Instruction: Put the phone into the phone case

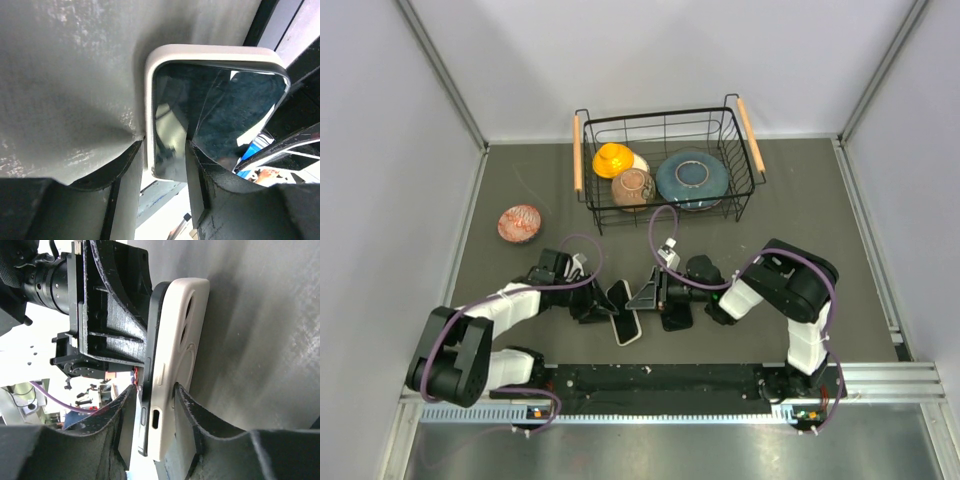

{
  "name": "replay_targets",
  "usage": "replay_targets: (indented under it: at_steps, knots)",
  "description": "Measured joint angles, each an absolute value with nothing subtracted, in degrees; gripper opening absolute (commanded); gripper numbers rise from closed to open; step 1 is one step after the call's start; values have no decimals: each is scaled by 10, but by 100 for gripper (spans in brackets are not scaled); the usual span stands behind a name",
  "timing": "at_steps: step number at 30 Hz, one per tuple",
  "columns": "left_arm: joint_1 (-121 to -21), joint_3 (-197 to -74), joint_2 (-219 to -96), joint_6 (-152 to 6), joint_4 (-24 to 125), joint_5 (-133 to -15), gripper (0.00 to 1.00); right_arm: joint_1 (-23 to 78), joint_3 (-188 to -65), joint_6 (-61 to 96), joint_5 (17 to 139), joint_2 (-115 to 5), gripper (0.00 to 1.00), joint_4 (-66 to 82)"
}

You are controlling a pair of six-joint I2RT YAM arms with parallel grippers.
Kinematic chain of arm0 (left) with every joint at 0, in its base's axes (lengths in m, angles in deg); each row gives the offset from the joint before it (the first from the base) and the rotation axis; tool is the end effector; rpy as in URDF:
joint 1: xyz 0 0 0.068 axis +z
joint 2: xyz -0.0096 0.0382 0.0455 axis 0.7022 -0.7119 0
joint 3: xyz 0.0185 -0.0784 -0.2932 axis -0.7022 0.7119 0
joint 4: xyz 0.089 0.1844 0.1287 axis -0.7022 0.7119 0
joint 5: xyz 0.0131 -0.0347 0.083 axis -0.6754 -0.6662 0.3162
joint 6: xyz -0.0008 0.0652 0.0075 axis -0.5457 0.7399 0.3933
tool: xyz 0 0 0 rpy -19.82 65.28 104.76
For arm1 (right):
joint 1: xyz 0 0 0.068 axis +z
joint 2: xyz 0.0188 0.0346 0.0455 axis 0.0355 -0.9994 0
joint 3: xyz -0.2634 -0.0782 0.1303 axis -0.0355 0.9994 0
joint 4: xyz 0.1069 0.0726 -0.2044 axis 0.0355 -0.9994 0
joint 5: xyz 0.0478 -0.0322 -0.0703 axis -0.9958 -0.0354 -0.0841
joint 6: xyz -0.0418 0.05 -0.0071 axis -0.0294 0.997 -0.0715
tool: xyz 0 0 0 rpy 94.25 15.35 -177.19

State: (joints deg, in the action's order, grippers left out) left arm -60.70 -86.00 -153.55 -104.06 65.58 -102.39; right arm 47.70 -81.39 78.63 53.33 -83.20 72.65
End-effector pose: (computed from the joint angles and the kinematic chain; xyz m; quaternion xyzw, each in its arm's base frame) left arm 0.1589 -0.0781 0.1642 -0.1388 0.9123 -0.3818 0.0514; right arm 0.1951 0.2733 0.1563 -0.0489 0.7759 0.6185 0.1145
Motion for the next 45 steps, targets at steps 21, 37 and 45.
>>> replay_targets:
  at_steps: [21,37,45]
  knots:
    - [-603,-864,-1559,-1039,644,-1034,51,486,-843,715,539,-772,29,556]
    - [-607,-886,-1535,-1022,676,-1012,69,502,-886,660,598,-717,0,375]
    - [-604,-947,-1426,-975,716,-992,71,464,-820,663,598,-598,0,424]
